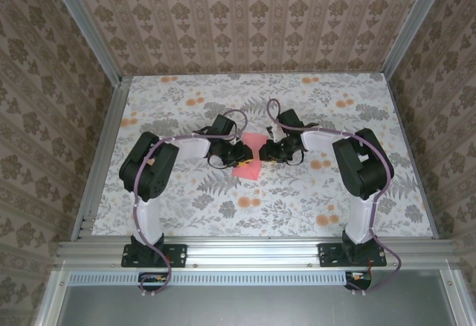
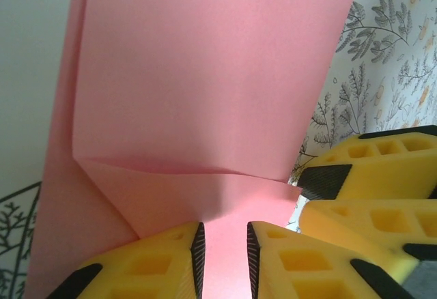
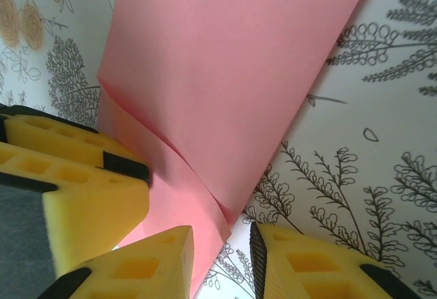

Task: Fold a paper plane with a square sheet of paper (pick it up from the middle)
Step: Fold the triangle a second time at the center of the table.

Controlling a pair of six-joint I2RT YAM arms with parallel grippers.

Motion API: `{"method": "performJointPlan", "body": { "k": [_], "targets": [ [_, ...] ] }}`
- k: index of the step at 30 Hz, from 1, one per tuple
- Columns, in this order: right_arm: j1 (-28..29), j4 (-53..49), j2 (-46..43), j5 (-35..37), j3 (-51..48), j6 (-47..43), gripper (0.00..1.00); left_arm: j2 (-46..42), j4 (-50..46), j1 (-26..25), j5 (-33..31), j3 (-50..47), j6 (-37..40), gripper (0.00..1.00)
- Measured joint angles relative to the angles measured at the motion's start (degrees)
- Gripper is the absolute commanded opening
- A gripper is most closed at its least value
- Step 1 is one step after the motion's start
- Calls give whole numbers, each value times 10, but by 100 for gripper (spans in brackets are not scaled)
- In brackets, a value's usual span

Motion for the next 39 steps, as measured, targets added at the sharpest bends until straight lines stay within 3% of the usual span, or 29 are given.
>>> {"method": "performJointPlan", "body": {
  "k": [12,20,23,39],
  "targets": [
    [9,0,1,-32,2,-5,31,-34,3,0,0,-12,0,28],
    [14,0,10,-43,9,-27,12,-34,2,0,0,-14,0,27],
    [15,0,15,-40,11,-38,10,-34,2,0,0,-14,0,28],
    [15,2,22,-21,16,-64,9,-34,-12,0,0,-45,21,29]
  ]
}}
